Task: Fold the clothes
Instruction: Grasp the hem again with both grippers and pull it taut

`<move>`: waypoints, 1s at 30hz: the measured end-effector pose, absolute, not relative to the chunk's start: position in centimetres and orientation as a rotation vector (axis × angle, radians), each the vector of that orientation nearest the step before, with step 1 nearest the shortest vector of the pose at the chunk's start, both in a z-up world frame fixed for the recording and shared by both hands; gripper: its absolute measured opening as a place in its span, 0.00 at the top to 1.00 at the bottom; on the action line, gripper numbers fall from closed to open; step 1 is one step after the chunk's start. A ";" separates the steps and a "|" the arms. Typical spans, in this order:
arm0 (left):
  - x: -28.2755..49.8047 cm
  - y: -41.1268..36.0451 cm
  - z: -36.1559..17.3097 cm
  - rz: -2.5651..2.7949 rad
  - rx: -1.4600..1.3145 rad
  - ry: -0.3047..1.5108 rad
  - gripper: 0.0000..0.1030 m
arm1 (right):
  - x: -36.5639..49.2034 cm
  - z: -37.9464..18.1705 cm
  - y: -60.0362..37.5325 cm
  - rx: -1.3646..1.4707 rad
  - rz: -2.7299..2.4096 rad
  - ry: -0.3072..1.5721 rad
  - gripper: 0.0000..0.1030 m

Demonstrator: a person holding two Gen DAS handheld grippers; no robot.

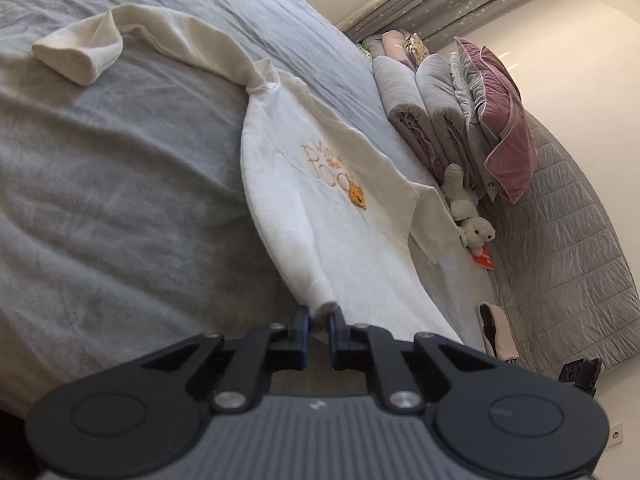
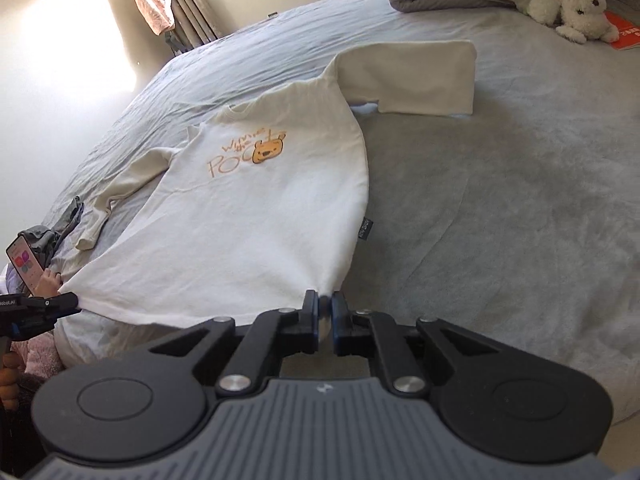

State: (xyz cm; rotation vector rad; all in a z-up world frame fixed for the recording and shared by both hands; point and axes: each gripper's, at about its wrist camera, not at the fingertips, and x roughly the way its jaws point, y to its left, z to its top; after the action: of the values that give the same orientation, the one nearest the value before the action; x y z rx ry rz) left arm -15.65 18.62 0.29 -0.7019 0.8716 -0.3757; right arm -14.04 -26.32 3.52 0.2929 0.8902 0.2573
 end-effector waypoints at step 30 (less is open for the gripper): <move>-15.1 19.5 -4.1 -0.347 -0.578 0.963 0.48 | -15.0 1.2 -23.9 0.100 0.267 0.977 0.63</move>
State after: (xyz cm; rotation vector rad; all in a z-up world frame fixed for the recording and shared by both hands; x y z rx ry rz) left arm -15.10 19.55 -4.06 -0.5784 0.9635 -0.3470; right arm -15.04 -23.90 1.16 0.1005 0.9767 0.2667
